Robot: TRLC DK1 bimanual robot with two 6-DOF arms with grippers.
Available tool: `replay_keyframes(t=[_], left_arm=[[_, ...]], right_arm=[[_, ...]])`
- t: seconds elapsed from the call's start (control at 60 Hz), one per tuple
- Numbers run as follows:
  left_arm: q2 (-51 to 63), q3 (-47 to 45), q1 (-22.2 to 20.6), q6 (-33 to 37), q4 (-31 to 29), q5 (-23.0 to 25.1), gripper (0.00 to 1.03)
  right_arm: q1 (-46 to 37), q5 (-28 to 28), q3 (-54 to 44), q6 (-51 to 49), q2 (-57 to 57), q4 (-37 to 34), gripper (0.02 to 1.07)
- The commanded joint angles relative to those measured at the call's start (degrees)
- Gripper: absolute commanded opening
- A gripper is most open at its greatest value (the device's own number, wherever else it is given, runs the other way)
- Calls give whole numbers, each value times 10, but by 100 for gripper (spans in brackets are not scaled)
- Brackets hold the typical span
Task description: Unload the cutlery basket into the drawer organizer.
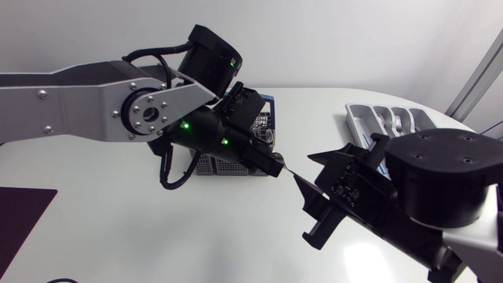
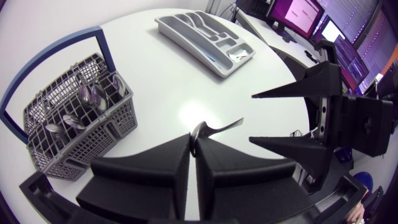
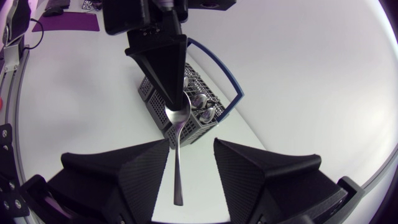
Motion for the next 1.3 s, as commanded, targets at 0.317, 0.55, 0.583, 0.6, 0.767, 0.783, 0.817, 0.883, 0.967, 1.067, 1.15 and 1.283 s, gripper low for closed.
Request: replay_keyframes(t=[0.317,0.55,0.583,0.6,0.767,0.783,0.817,0.883,0.967,1.067,1.15,1.283], left_arm=[[11,20,11,-18,-4,23,4],[10,18,13,-19,-6,24,4],[9,18,13,-19,-6,25,4],[9,18,13,-19,-6,26,4],[9,16,13,-19,-6,28,4],[9,17,13,-19,-6,28,4],[9,17,13,-19,-6,28,4],[9,16,13,-19,-6,29,4],[9,15,12,-19,-6,31,4],[9,15,11,-19,-6,32,4],[8,15,12,-19,-7,33,4],[8,14,12,-19,-7,36,4]], right_arm=[[5,16,-25,-24,66,63,57],[1,16,-26,-32,84,80,50],[1,16,-25,-33,85,80,50],[1,16,-25,-33,85,80,50],[-1,16,-22,-36,89,81,44],[-1,16,-22,-36,89,83,43],[-1,16,-22,-37,91,84,41],[-2,16,-23,-40,92,89,38],[-2,16,-22,-40,92,89,38],[-5,16,-20,-41,97,90,38],[-7,16,-20,-42,100,95,37],[-9,16,-19,-44,101,97,29]])
